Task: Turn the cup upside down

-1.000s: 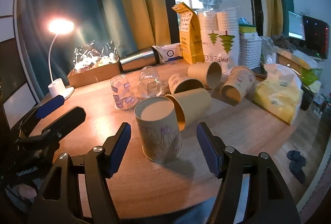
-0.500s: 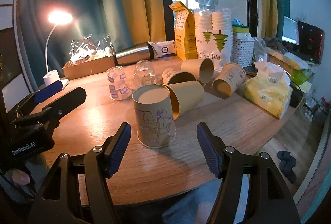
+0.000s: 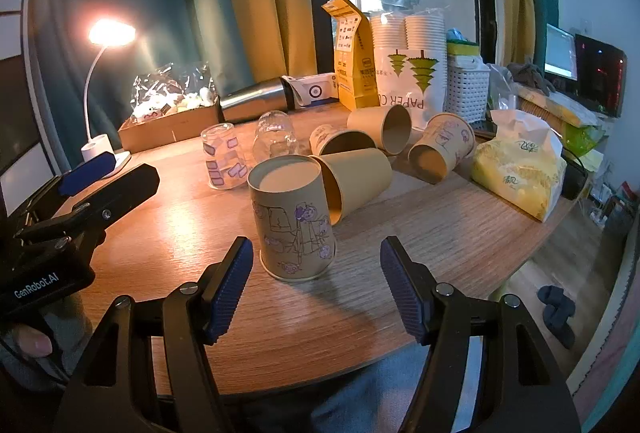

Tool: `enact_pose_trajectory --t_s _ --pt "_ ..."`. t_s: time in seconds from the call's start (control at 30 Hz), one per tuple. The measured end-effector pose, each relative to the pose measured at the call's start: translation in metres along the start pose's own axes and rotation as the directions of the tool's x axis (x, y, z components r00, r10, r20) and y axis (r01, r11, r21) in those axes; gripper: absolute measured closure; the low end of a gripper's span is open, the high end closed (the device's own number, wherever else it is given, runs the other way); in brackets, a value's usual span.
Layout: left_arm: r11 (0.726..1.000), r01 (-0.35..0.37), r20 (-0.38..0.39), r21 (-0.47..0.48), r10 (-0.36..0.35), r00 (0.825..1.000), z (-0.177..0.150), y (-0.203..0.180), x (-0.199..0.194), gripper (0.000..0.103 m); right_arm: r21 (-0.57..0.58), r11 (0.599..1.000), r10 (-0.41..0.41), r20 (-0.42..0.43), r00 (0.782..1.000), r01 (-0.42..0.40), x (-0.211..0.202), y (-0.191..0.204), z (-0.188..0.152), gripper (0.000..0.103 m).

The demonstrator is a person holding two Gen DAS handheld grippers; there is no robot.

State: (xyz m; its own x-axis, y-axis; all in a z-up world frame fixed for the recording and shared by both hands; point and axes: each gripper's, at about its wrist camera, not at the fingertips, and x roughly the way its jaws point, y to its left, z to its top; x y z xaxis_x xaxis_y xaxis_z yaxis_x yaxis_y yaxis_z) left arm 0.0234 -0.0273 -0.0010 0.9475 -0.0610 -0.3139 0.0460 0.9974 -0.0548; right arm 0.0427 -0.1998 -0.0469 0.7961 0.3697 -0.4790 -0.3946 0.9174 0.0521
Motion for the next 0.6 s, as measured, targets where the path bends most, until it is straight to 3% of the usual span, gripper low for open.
enact_pose_trajectory --t_s 0.6 --pt "1.0 -0.001 -0.006 -0.006 0.0 1.0 -0.0015 0.0004 -0.0001 0.009 0.002 1.0 -0.001 -0.001 1.0 0.001 0.0001 0.0 -0.0003 0.034"
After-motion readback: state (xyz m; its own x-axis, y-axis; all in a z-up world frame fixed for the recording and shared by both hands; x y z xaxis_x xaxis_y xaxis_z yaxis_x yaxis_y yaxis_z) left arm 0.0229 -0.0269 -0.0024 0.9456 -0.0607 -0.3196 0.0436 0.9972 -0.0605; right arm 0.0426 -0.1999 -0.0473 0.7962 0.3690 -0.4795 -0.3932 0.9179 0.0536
